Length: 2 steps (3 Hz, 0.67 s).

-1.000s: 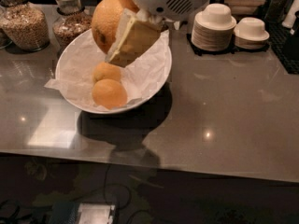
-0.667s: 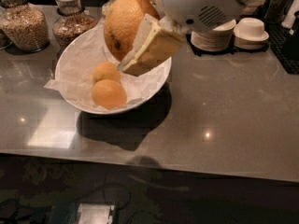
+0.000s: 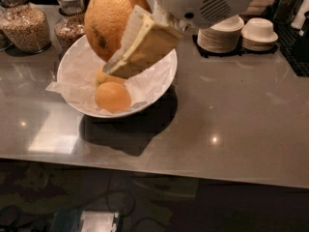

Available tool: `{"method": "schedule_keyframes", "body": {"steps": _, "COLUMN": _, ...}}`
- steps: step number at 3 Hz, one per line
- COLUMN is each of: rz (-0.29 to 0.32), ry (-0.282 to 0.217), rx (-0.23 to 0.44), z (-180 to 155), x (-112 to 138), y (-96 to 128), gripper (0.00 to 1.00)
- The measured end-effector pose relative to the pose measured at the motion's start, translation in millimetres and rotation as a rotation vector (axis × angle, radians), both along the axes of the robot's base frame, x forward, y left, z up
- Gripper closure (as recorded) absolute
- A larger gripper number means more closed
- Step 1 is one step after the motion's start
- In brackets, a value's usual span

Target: Pick orange from white bowl

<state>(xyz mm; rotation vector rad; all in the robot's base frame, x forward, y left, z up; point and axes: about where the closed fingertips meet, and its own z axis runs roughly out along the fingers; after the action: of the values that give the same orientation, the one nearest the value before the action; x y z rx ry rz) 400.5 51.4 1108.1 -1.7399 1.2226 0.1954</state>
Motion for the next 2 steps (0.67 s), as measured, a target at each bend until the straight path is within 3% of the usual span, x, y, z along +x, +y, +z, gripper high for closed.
{"method": "schedule_keyframes", "body": {"steps": 2, "rz": 0.044, "ry": -0.054, "rx": 0.086, "z": 7.8, "x": -20.6, "y": 17.3, "gripper": 1.0}}
